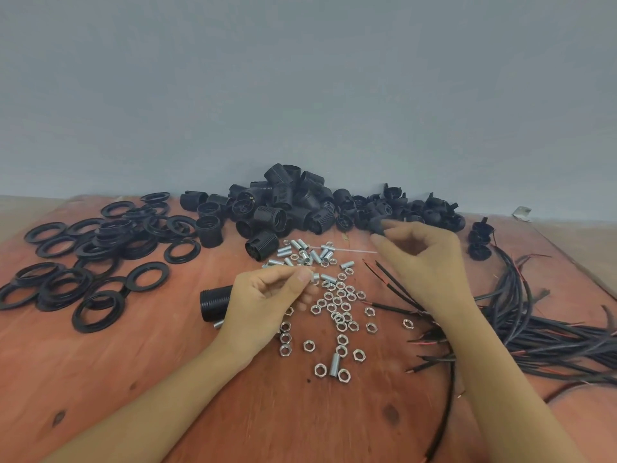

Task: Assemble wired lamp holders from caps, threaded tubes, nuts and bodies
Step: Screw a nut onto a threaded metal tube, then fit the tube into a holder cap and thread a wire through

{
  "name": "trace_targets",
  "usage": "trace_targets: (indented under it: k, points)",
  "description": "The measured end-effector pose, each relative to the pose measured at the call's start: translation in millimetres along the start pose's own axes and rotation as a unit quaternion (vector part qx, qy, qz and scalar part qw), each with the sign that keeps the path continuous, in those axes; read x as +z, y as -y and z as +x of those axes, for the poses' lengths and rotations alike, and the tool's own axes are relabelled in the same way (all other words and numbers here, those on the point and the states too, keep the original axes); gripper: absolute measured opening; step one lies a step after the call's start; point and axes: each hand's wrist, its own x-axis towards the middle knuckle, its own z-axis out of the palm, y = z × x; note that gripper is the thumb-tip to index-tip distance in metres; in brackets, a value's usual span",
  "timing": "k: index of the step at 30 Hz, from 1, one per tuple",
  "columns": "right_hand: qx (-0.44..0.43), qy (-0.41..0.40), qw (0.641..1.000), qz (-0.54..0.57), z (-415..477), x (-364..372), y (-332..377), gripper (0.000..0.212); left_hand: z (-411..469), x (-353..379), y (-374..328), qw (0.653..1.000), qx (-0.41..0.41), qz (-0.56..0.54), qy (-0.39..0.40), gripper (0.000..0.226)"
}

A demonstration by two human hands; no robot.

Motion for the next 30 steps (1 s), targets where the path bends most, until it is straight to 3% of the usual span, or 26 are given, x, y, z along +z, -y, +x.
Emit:
trace_targets:
  k: [2,4,7,9,15,20,26,30]
  points:
    - [0.029,0.110,0.983,0.147,-15.1,9.4,8.2,0.013,0.2,-1.1,0.9,1.000,0.003,0.005,-0.010,0.023]
    - [0.050,0.179,0.962,0.199,-25.7,20.6,7.8,0.028,0.6,-2.3,1.3,1.000,0.005,0.005,-0.015,0.022]
    - [0.072,0.204,0.951,0.221,-29.1,28.8,4.5,0.058,1.3,-4.1,1.3,1.000,0.008,0.006,-0.016,0.020]
    - [0.065,0.210,0.954,0.202,-28.7,28.8,0.9,0.067,1.7,-5.7,1.3,1.000,0.007,0.001,-0.018,0.018]
    - [0.040,0.226,0.956,0.183,-32.1,30.3,-1.8,0.047,2.8,-7.9,1.7,1.000,0.008,0.014,-0.008,0.011]
    - [0.035,0.227,0.958,0.173,-33.2,28.7,2.1,0.047,3.0,-7.5,1.4,0.999,0.024,0.030,-0.001,0.014]
    - [0.090,0.231,0.955,0.165,-31.8,28.0,1.6,0.043,1.2,-9.0,1.7,0.998,0.044,0.029,0.021,0.014]
    - [0.096,0.222,0.952,0.186,-31.2,28.6,2.2,0.055,1.7,-9.4,0.6,0.998,0.043,0.025,0.023,0.014]
